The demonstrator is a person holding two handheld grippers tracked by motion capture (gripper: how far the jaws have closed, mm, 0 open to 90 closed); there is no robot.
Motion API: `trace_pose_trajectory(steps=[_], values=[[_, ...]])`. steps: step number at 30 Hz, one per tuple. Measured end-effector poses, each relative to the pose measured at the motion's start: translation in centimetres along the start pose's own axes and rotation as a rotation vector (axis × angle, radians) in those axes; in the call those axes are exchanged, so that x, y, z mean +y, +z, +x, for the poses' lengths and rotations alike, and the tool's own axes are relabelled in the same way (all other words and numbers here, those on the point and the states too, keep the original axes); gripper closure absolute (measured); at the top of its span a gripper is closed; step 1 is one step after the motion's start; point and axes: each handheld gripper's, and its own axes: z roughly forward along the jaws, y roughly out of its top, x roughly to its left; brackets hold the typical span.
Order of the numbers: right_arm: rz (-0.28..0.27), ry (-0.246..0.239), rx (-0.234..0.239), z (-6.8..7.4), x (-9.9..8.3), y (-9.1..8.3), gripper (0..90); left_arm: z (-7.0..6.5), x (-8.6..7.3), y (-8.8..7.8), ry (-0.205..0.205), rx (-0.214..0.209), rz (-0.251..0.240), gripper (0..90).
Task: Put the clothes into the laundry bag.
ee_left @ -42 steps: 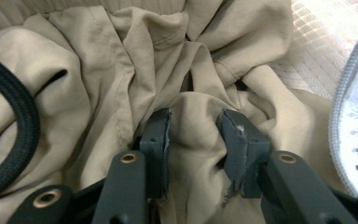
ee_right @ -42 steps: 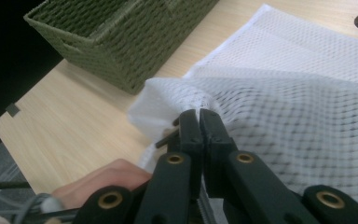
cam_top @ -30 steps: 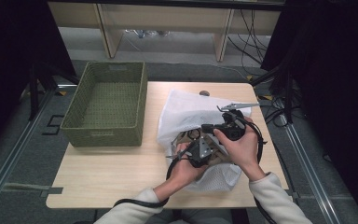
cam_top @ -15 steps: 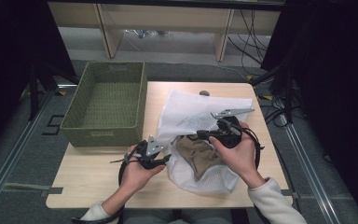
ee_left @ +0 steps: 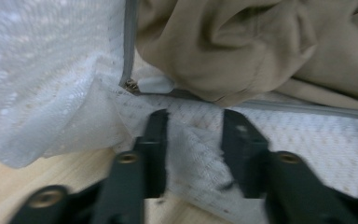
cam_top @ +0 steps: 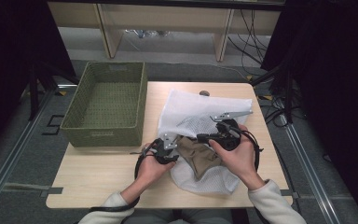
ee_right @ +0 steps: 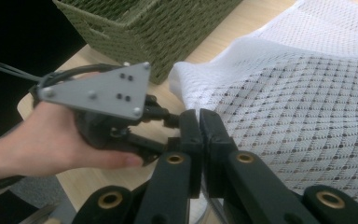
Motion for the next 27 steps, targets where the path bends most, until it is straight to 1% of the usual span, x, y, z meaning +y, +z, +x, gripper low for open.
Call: trace_pose_trajectory(steps=[1,2,3,4,5,6,7,8,9,10,11,12,13,14,15,16,17,19,20,21,22,23,24,25,26,27], values=[[-0.002,0.011,0.008,0.0,0.0,0.0,89.8,0.0,0.0,0.1,-0.013,-0.003,0.006,68.6],[-0.004,0.01,0.011,0.0,-0.1,0.0,89.8,0.0,0.0,0.2,-0.005,-0.012,0.011,72.8],[0.008,0.003,0.011,0.0,-0.1,0.0,89.8,0.2,0.1,0.2,0.0,-0.011,0.005,86.5],[0.008,0.003,0.011,0.0,-0.1,0.0,89.8,0.2,0.0,0.2,-0.023,-0.016,-0.004,86.5],[0.006,0.008,0.015,0.0,-0.2,0.1,89.8,0.3,0.0,0.0,-0.018,-0.016,-0.008,89.7],[0.018,0.008,0.005,0.0,-0.3,0.1,89.8,0.3,0.0,-0.2,-0.03,-0.018,-0.019,89.9],[0.021,0.007,0.008,0.0,-0.4,0.2,89.8,0.5,-0.1,-0.6,-0.026,-0.031,-0.02,90.0],[0.021,-0.001,0.018,-0.2,-0.6,0.3,89.8,0.5,-0.2,-1.1,-0.022,-0.02,-0.041,90.0],[0.031,0.0,0.0,-0.3,-0.9,0.3,89.8,0.5,-0.3,-1.7,-0.024,-0.014,-0.061,90.0],[0.031,0.0,0.0,-0.3,-0.9,0.3,89.8,0.4,-0.6,-2.3,-0.04,-0.009,-0.088,90.0],[0.035,0.002,-0.004,-0.4,-1.0,0.3,89.8,0.3,-0.9,-3.2,-0.055,-0.012,-0.127,90.0],[0.038,0.001,-0.008,-0.5,-1.3,0.5,89.8,0.4,-1.2,-4.1,-0.053,-0.004,-0.15,90.0],[0.043,0.002,0.0,-0.6,-1.5,0.6,89.8,0.6,-1.6,-4.9,-0.05,-0.002,-0.176,90.0],[0.036,0.007,-0.01,-0.6,-1.7,0.8,89.7,0.5,-1.9,-5.5,-0.078,-0.01,-0.197,90.0],[0.054,0.008,-0.012,-0.7,-1.9,0.9,89.8,0.4,-2.3,-6.1,-0.115,-0.014,-0.215,90.0],[0.075,0.008,-0.013,-0.8,-2.0,1.0,89.8,0.4,-2.8,-6.7,-0.105,0.002,-0.221,90.0],[0.072,0.022,-0.016,-0.9,-2.3,1.3,89.8,0.5,-3.1,-7.2,-0.088,0.008,-0.23,90.0],[0.11,0.037,-0.032,-1.2,-2.8,1.8,89.8,0.8,-4.0,-7.9,-0.087,0.005,-0.229,90.0],[0.11,0.037,-0.032,-1.2,-2.8,1.8,89.8,0.7,-4.3,-8.1,-0.104,0.006,-0.245,90.0],[0.118,0.033,-0.044,-1.4,-3.0,1.9,89.7,0.8,-4.7,-8.4,-0.106,0.003,-0.241,90.0],[0.123,0.017,-0.046,-1.6,-3.1,2.1,89.8,0.9,-5.0,-8.7,-0.108,0.002,-0.234,90.0],[0.135,0.009,-0.054,-1.8,-3.3,2.1,89.8,0.9,-5.4,-8.8,-0.133,0.004,-0.23,90.0],[0.141,0.038,-0.056,-1.8,-3.5,2.2,89.8,1.0,-5.6,-8.9,-0.133,0.005,-0.234,90.0],[0.141,0.024,-0.05,-2.0,-3.6,2.4,89.7,1.3,-5.7,-8.9,-0.12,0.008,-0.238,90.0],[0.152,0.041,-0.054,-2.1,-3.7,2.4,89.8,1.2,-5.6,-8.7,-0.161,0.002,-0.233,89.7],[0.138,0.047,-0.06,-2.1,-3.8,2.5,89.7,1.3,-5.4,-8.6,-0.171,-0.004,-0.226,85.3]])
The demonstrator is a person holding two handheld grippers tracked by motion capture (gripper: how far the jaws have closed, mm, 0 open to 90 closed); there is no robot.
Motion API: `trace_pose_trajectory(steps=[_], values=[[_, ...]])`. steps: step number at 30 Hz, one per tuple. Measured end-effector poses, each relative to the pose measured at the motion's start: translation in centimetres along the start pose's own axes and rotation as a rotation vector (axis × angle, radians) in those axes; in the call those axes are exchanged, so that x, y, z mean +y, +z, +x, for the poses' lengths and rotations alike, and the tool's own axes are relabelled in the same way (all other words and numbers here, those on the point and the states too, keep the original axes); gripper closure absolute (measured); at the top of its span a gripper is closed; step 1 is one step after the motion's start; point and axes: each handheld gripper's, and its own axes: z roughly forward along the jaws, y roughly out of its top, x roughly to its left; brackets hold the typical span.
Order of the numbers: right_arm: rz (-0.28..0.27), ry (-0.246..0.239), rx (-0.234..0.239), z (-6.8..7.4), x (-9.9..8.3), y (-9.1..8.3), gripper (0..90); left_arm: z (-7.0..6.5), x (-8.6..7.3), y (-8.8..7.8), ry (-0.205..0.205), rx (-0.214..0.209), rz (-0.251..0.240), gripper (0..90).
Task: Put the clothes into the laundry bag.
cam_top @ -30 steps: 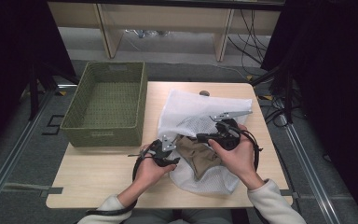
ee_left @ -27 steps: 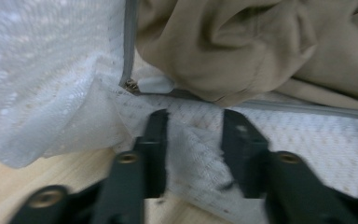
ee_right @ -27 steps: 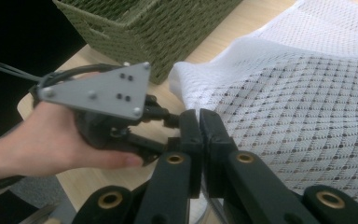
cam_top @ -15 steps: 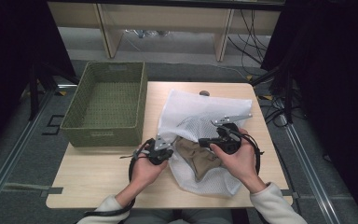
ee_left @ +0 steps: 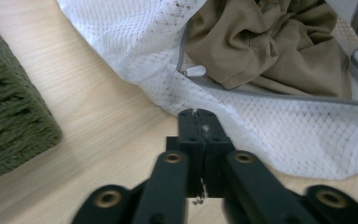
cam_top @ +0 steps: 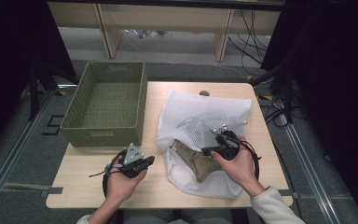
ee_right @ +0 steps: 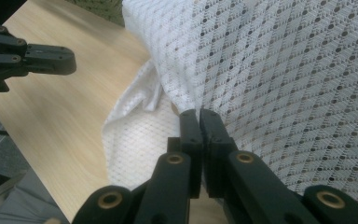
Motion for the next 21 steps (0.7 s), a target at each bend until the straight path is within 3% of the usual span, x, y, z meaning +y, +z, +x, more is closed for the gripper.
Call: trace_pose_trajectory(steps=[2,4,5,7,8,10,12,13,15,16,18,19,20,21], values=[[-0.001,0.0,0.0,0.1,0.1,-0.1,89.7,0.0,0.6,0.8,0.016,-0.005,0.018,69.7],[-0.021,-0.014,0.001,0.1,0.1,-0.1,89.7,-0.3,1.0,2.0,0.003,-0.006,0.028,57.3],[-0.025,-0.018,-0.001,0.0,0.1,-0.1,89.8,-0.1,1.3,2.6,0.025,-0.015,0.055,54.3],[0.007,-0.015,0.002,0.1,0.2,-0.3,89.8,-0.3,1.6,4.2,-0.027,-0.027,0.084,50.9],[0.006,-0.018,0.004,0.1,0.2,-0.3,89.7,-0.1,1.8,4.9,0.007,-0.023,0.108,49.7],[0.01,-0.031,-0.005,0.0,0.2,-0.2,89.7,0.0,2.0,6.3,0.024,-0.015,0.161,49.1],[0.019,-0.027,-0.006,0.0,0.1,-0.1,89.8,-0.2,2.2,7.4,0.032,0.0,0.211,53.8],[0.006,-0.007,0.01,0.2,0.0,0.1,89.7,-0.4,2.3,8.0,0.064,0.017,0.224,58.4],[0.006,-0.029,0.012,0.2,0.0,0.1,89.7,-0.7,2.3,8.8,0.04,0.005,0.24,66.1],[0.01,-0.011,0.014,0.4,0.0,0.0,89.7,-0.8,2.4,9.0,0.054,0.009,0.252,69.7],[0.0,-0.03,0.014,0.5,0.0,-0.1,89.8,-0.8,2.5,9.2,0.048,0.012,0.253,78.2],[0.002,-0.009,0.011,0.7,0.0,-0.2,89.7,-0.7,2.6,9.2,0.056,0.008,0.24,85.6],[-0.001,-0.033,0.012,0.5,0.1,-0.3,89.7,-0.7,2.8,9.0,0.069,0.011,0.234,90.0],[0.001,-0.017,0.011,0.6,0.1,-0.3,89.8,-0.6,2.9,8.8,0.083,0.01,0.238,90.0]])
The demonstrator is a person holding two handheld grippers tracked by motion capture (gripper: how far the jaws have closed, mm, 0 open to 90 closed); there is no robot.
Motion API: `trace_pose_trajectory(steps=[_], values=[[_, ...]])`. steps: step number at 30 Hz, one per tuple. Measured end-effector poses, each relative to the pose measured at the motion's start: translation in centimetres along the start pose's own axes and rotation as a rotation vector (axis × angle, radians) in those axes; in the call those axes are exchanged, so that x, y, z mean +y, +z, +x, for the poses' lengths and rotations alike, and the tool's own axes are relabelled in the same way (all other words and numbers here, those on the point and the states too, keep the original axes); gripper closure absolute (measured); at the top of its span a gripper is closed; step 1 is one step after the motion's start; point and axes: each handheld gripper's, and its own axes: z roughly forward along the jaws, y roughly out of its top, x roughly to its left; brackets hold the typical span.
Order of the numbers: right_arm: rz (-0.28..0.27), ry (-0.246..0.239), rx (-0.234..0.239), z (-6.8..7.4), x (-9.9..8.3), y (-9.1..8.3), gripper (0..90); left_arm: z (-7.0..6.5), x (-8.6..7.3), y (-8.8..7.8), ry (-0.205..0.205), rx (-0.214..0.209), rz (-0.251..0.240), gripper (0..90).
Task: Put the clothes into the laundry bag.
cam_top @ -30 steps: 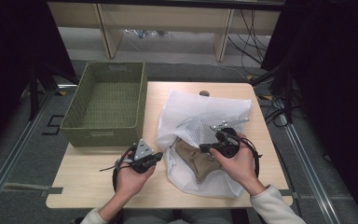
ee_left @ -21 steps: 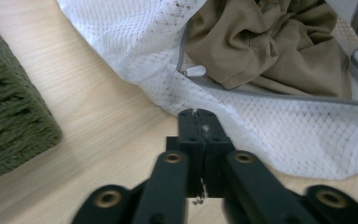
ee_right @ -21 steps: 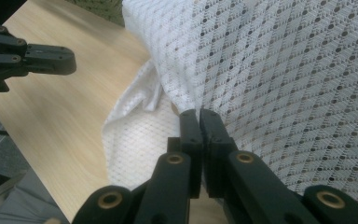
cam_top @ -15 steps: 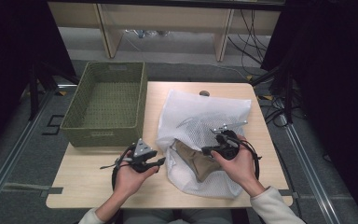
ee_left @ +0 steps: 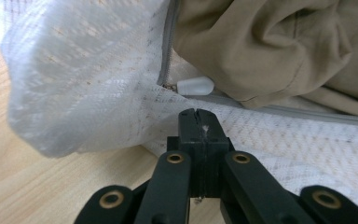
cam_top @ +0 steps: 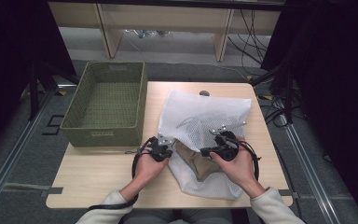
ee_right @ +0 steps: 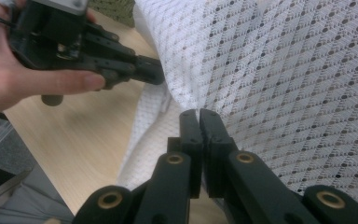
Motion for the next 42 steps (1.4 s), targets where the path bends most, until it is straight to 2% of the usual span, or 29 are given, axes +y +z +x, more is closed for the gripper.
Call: trace_pose_trajectory(steps=[3,4,6,8,10,13,14,15,16,18,19,21,22,23,24,25,26,27,28,30,31,32,34,35,37,38,39,40,42], values=[[-0.005,-0.022,-0.008,-0.2,0.0,0.0,89.8,0.2,-0.3,-0.8,-0.02,-0.012,-0.029,90.0],[0.017,-0.001,-0.003,-0.1,0.0,0.0,89.7,0.3,-0.4,-1.1,-0.03,-0.019,-0.043,90.0],[0.024,-0.014,0.006,-0.3,0.0,0.0,89.7,0.4,-0.8,-2.0,-0.048,-0.023,-0.08,90.0],[-0.004,-0.01,-0.008,-0.4,-0.1,0.3,89.8,0.5,-1.1,-2.8,-0.043,-0.022,-0.111,90.0],[0.01,-0.005,-0.007,-0.5,-0.1,0.3,89.8,0.4,-1.3,-3.5,-0.073,-0.026,-0.128,90.0],[0.017,0.013,-0.009,-0.5,0.0,0.2,89.8,0.3,-1.4,-3.8,-0.076,-0.038,-0.134,90.0],[-0.014,0.013,-0.016,-0.5,-0.1,0.4,89.8,0.1,-1.4,-3.8,-0.074,-0.026,-0.142,90.0],[0.014,0.004,-0.014,-0.5,0.0,0.1,89.8,0.1,-1.5,-3.9,-0.071,-0.037,-0.146,90.0],[0.012,0.011,-0.004,-0.5,-0.1,0.1,89.8,0.1,-1.6,-4.1,-0.072,-0.034,-0.147,90.0],[0.017,-0.022,-0.004,-0.8,0.0,0.1,89.8,0.1,-1.9,-4.5,-0.086,-0.042,-0.166,90.0],[0.016,0.012,-0.006,-0.6,-0.1,0.1,89.8,0.2,-2.1,-4.7,-0.084,-0.048,-0.165,90.0],[0.016,-0.019,-0.009,-0.9,0.0,0.1,89.8,0.0,-2.4,-5.3,-0.111,-0.051,-0.201,90.0],[0.02,0.009,-0.021,-0.7,-0.1,0.0,89.8,0.0,-2.6,-5.6,-0.105,-0.047,-0.204,90.0],[-0.004,-0.002,-0.033,-0.8,-0.1,0.1,89.8,0.0,-2.8,-5.9,-0.115,-0.057,-0.222,90.0],[-0.004,-0.006,-0.034,-1.0,-0.1,0.1,89.8,0.0,-3.2,-6.2,-0.129,-0.06,-0.239,90.0],[0.017,-0.006,-0.021,-1.1,0.0,0.0,89.8,0.1,-3.7,-6.6,-0.13,-0.063,-0.239,90.0],[0.018,-0.002,-0.054,-1.2,-0.1,-0.1,89.8,0.3,-4.1,-6.8,-0.126,-0.062,-0.239,90.0],[0.015,-0.002,-0.045,-1.3,-0.1,-0.1,89.8,0.5,-4.8,-7.0,-0.152,-0.064,-0.236,90.0],[0.016,0.0,-0.072,-1.5,-0.1,-0.2,89.8,0.6,-5.2,-7.0,-0.165,-0.066,-0.235,90.0],[-0.01,0.015,-0.07,-1.7,-0.3,0.0,89.8,1.1,-6.1,-7.1,-0.183,-0.058,-0.216,90.0],[-0.004,0.029,-0.067,-1.6,-0.4,0.1,89.8,1.2,-6.5,-7.0,-0.186,-0.057,-0.205,90.0],[0.005,0.021,-0.064,-1.6,-0.4,0.2,89.8,1.2,-6.7,-7.0,-0.2,-0.057,-0.21,90.0],[0.013,-0.013,-0.063,-1.2,-0.5,0.4,89.8,1.1,-7.0,-6.9,-0.187,-0.062,-0.198,90.0],[0.033,-0.024,-0.028,-0.4,-0.8,0.8,89.8,1.0,-7.0,-6.9,-0.18,-0.062,-0.187,89.8],[0.042,-0.032,-0.016,0.1,-0.9,1.0,89.8,1.2,-6.9,-7.0,-0.148,-0.06,-0.16,87.8],[0.059,-0.052,-0.005,0.5,-1.0,1.3,89.8,1.0,-6.7,-6.9,-0.165,-0.041,-0.189,84.7],[0.085,-0.062,0.005,0.7,-1.1,1.5,89.8,1.2,-6.5,-7.1,-0.127,-0.019,-0.177,80.8],[0.091,-0.076,0.01,0.9,-1.3,1.7,89.8,1.2,-6.3,-7.1,-0.152,-0.02,-0.197,76.4],[0.132,-0.069,0.017,1.1,-1.5,2.0,89.7,1.5,-5.8,-7.3,-0.108,0.001,-0.176,66.5]])
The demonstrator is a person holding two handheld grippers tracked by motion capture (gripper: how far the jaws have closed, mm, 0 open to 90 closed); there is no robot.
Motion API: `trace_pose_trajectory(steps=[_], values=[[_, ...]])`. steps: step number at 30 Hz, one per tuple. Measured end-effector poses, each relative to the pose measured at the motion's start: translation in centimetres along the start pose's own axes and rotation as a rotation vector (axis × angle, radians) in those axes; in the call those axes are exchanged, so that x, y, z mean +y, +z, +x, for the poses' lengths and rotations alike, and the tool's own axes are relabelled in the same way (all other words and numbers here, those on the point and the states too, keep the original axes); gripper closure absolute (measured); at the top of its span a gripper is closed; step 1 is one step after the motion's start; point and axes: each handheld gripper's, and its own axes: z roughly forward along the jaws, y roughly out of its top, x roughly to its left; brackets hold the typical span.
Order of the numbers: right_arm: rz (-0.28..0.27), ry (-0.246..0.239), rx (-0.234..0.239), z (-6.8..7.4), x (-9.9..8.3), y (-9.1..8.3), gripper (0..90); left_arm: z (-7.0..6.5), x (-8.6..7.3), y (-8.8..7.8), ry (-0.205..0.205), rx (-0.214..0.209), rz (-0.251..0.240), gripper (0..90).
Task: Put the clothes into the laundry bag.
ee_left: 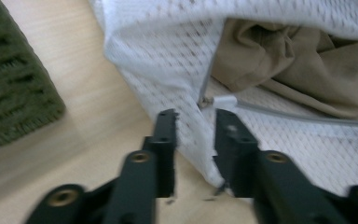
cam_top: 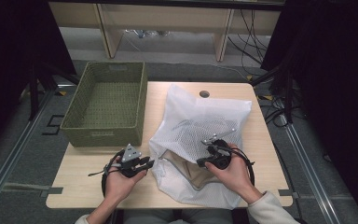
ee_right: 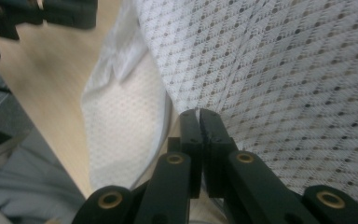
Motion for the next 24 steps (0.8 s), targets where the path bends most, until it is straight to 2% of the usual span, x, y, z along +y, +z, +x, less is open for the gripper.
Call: trace_pose_trajectory(steps=[1,2,3,4,6,7,8,10,11,12,15,17,19,20,21,22,24], values=[[0.009,-0.004,0.017,-0.1,-0.2,0.2,89.8,0.0,0.1,0.2,0.009,-0.003,0.014,62.5],[0.015,-0.006,0.015,-0.2,-0.3,0.2,89.8,-0.1,0.2,0.4,0.0,-0.015,0.015,61.4],[0.012,-0.011,0.013,-0.3,-0.4,0.3,89.8,0.0,0.3,0.8,0.014,-0.01,0.029,60.3],[0.005,-0.008,0.005,-0.3,-0.5,0.4,89.8,0.1,0.4,1.2,0.037,-0.008,0.059,58.6],[0.016,0.011,-0.006,-0.4,-0.7,0.3,89.8,0.1,0.5,2.0,0.044,-0.024,0.097,57.1],[0.016,0.021,-0.008,-0.5,-0.7,0.2,89.8,0.1,0.5,2.4,0.087,-0.028,0.123,58.4],[0.008,0.008,-0.022,-0.7,-0.7,0.2,89.8,0.0,0.5,2.7,0.09,-0.025,0.138,62.7],[0.012,0.02,-0.033,-0.9,-0.7,0.2,89.8,0.0,0.7,3.2,0.149,-0.016,0.16,69.0],[0.011,0.033,-0.026,-0.8,-0.8,0.3,89.8,-0.1,0.7,3.4,0.152,-0.016,0.173,72.4],[0.02,0.022,-0.022,-1.0,-0.7,0.3,89.8,0.0,0.8,3.6,0.184,-0.016,0.184,75.2],[0.018,0.026,-0.037,-1.0,-0.8,0.4,89.8,0.0,1.0,3.8,0.167,-0.029,0.188,88.1],[0.019,0.024,-0.039,-1.1,-0.8,0.3,89.8,-0.1,1.0,3.7,0.133,-0.036,0.182,89.8],[0.02,0.033,-0.043,-1.2,-0.8,0.3,89.7,-0.1,0.9,3.4,0.135,-0.037,0.184,89.9],[0.02,0.03,-0.043,-1.3,-0.8,0.2,89.8,-0.1,0.8,3.1,0.137,-0.034,0.175,90.0],[0.018,0.047,-0.041,-1.3,-0.9,0.2,89.8,-0.1,0.8,2.7,0.14,-0.036,0.166,90.0],[0.019,0.024,-0.037,-1.6,-0.8,0.2,89.8,-0.2,0.6,2.3,0.112,-0.04,0.138,90.0],[0.024,0.043,-0.07,-1.7,-1.0,0.1,89.8,-0.2,0.2,1.3,0.075,-0.048,0.091,90.0]])
